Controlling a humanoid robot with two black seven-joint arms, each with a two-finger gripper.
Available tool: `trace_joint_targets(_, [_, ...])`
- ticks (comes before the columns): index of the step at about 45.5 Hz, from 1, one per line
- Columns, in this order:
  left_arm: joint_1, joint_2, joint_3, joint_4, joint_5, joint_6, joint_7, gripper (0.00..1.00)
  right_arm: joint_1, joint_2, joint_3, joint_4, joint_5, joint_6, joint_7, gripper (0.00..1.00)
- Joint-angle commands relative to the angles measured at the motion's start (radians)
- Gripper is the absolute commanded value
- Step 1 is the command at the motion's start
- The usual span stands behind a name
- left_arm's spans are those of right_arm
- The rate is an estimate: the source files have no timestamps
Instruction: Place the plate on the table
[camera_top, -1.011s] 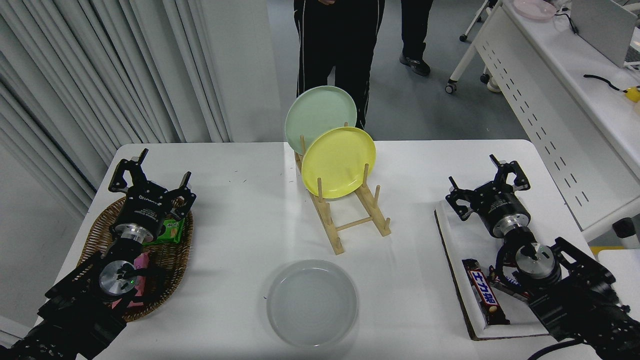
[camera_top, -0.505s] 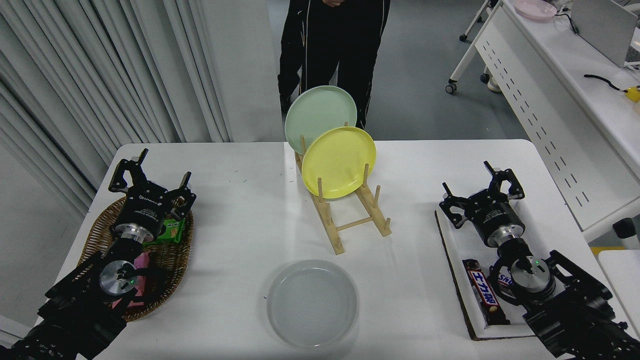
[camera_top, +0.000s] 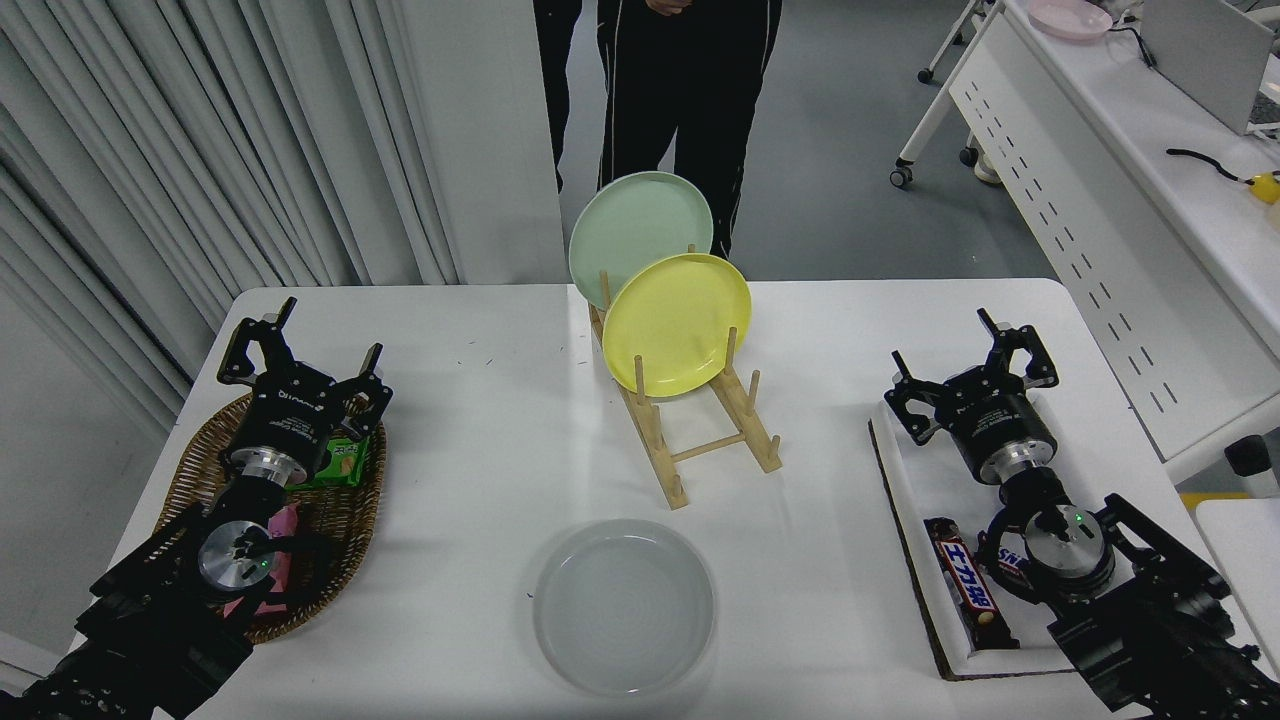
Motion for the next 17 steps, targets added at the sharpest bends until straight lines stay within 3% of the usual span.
trace_joint_targets(1, [0.0,0.0,-0.001,-0.001,0.0,0.001,0.0,1.0,0.002,0.0,-0.01,0.002,-0.017,0.002,0.001,0.99])
trace_joint_targets(17, [0.0,0.0,-0.001,0.001,0.0,0.0,0.0,1.0,0.003,-0.016,-0.011,0.008,-0.018,0.002,0.001,0.99])
